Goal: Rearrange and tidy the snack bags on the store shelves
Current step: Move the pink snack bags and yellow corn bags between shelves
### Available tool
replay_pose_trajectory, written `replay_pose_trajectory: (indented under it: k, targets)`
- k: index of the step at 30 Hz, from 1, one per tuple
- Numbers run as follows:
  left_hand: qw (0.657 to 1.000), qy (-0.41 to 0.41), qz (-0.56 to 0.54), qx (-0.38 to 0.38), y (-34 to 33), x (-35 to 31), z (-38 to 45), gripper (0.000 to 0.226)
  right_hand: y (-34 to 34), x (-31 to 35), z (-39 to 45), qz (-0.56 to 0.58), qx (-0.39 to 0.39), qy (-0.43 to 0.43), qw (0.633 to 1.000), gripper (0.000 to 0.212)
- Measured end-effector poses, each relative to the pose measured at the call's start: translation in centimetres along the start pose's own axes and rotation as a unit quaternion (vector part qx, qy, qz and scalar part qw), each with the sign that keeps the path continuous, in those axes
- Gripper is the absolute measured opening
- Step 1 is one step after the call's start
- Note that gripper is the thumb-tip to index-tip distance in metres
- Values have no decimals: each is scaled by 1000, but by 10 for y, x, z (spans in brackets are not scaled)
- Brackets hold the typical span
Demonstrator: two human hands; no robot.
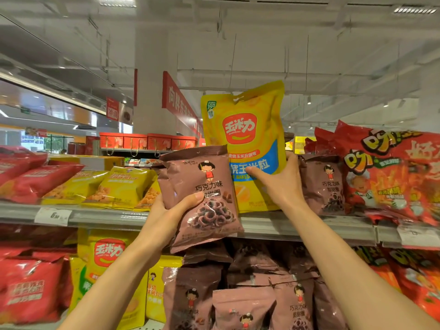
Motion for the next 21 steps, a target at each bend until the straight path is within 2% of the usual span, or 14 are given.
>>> replay_pose_trajectory:
  k: [3, 8, 10, 13, 17, 21]
  targets:
    - [1000, -3, -10, -2, 7, 1, 2, 38, 2, 13, 3, 15, -11, 14, 1000, 86]
    - [1000, 6, -18, 4, 13, 7, 9, 75, 10, 30, 1, 17, -29, 32, 999, 82]
    - [1000, 4, -15, 0, 14, 7, 13, 82, 16, 33, 0, 6, -36, 27, 999, 84]
    - [1000, -6, -8, 14, 9, 4, 21, 77, 32, 34, -2, -11, -35, -7, 999, 88]
    - [999, -18, -1, 40, -4, -2, 38, 59, 62, 30, -6, -37, -23, -28, 999, 81]
    - [997, -12, 0, 75, -28, 3, 58, 56, 86, 16, -14, -37, -19, -50, 998, 79]
Point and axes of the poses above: each hand's wrist, its own z-axis towards the middle knuckle, its own y-axis out of the back of the hand, x = y × z, the point moved 7 cm from there along z, towards the middle knuckle, and after that the axes turned 9 degrees about -y, right-handed, at the moved point
